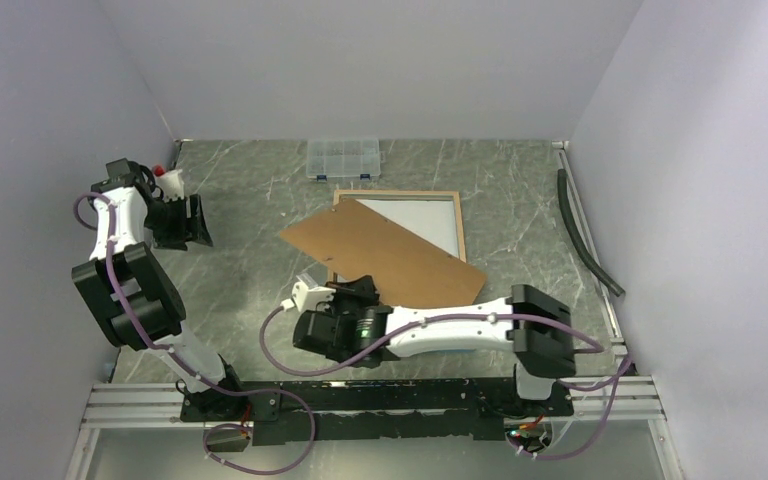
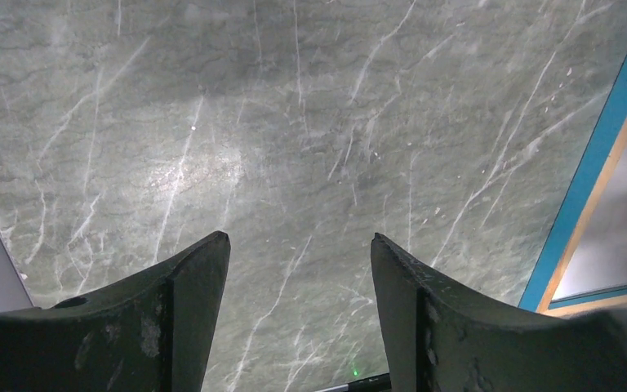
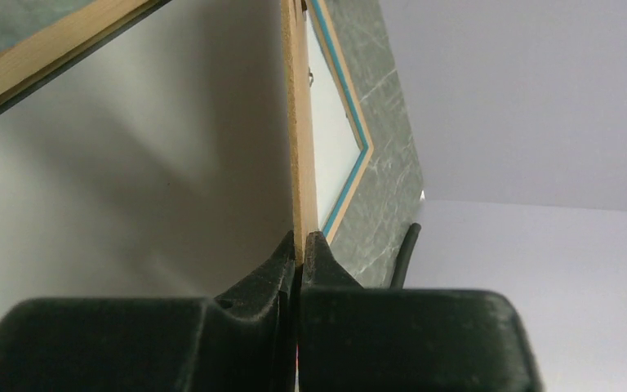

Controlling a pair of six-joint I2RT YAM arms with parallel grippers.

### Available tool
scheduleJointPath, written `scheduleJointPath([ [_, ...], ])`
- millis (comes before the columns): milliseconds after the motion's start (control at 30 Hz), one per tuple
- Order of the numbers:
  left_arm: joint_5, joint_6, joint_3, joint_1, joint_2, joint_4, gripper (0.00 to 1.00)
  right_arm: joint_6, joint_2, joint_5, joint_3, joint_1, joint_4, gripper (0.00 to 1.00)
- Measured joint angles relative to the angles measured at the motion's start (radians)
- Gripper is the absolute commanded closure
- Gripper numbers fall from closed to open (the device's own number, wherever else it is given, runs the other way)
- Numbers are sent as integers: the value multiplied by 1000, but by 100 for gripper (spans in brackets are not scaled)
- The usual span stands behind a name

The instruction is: Put the photo into the frame

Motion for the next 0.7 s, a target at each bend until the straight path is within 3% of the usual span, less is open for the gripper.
scheduleJointPath([
  [200,1,0,-13,-1,0,0,30,92,153,3,70,25,-105,100],
  [300,2,0,-13,-2,0,0,30,147,214,5,118,39,-172,79],
  [433,6,0,-13,-5,0,0,29,253,268,-57,189,48,-223,38],
  [633,10,1,-13,-18,0,-1,29,317,301,-187,283,56,-250,4],
  [700,10,1,-13,-29,-3,-2,28,321,302,-220,310,59,-259,0],
])
